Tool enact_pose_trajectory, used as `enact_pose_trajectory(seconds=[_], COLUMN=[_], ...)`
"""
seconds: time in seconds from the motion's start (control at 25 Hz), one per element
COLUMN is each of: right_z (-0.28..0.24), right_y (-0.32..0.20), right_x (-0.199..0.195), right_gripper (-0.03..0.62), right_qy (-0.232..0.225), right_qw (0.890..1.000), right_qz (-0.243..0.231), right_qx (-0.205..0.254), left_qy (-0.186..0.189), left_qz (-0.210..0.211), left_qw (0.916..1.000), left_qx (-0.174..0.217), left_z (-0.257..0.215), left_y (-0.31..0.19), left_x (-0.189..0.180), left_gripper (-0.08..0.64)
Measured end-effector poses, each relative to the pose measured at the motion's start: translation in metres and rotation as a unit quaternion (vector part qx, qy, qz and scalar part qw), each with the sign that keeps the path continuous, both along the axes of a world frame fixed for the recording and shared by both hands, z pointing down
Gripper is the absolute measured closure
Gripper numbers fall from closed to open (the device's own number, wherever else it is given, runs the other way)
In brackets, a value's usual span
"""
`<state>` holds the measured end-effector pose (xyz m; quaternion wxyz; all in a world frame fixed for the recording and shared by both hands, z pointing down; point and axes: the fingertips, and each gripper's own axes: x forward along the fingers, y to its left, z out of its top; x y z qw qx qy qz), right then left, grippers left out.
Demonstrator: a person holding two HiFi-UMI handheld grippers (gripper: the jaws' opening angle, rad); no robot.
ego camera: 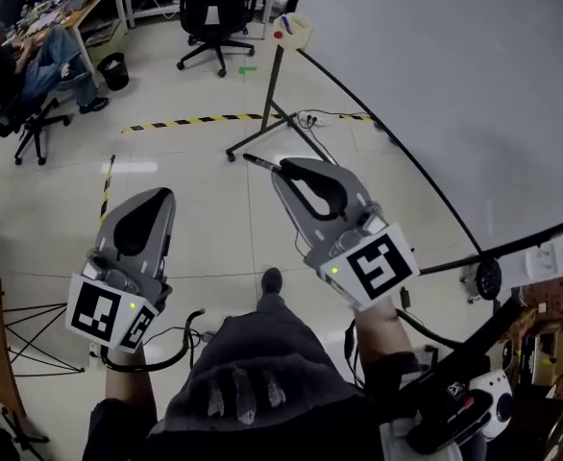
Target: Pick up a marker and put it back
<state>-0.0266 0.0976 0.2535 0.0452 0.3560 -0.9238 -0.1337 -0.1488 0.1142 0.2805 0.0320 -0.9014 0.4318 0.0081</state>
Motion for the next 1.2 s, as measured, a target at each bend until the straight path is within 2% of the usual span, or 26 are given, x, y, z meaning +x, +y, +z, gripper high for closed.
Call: enact_pose_trajectory(seconds=[0.12,0.24,0.44,0.6,0.72,0.92,1.08,1.2], right_z=[-0.007,-0.015,-0.022,-0.020,-0.009,0.003,0.005,0.003], right_y=[0.020,0.036,0.071,0.107,0.132,0.166,0.185,0.197], right_x=[0.014,0.041,0.085,0.119,0.149,0.191,0.205,0.198], right_gripper=[0.552,0.552,0.552,0.552,0.552,0.552,0.552,0.552], right_qy=[-0.002,-0.014,-0.032,-0.036,-0.021,-0.025,-0.032,-0.037], right_qw=[1.000,0.999,0.998,0.998,0.999,0.999,0.999,0.999], right_qz=[0.019,0.038,0.053,0.045,0.038,0.024,0.006,-0.008], right_qx=[0.004,0.012,0.016,0.015,0.009,-0.003,-0.007,-0.009], left_qy=[0.009,0.002,-0.011,-0.002,0.003,-0.022,-0.038,-0.047], left_qz=[0.026,0.049,0.062,0.054,0.040,0.027,0.016,0.009], left_qw=[0.9996,0.9988,0.9980,0.9985,0.9991,0.9994,0.9990,0.9987], left_qx=[-0.003,-0.003,-0.001,0.007,0.010,0.010,0.015,0.014], left_z=[0.000,0.000,-0.004,-0.010,-0.010,-0.001,0.000,-0.002], left_y=[0.012,0.024,0.048,0.078,0.101,0.136,0.164,0.180], left_x=[0.016,0.045,0.085,0.117,0.140,0.183,0.202,0.197], left_gripper=[0.554,0.554,0.554,0.554,0.554,0.554,0.554,0.554])
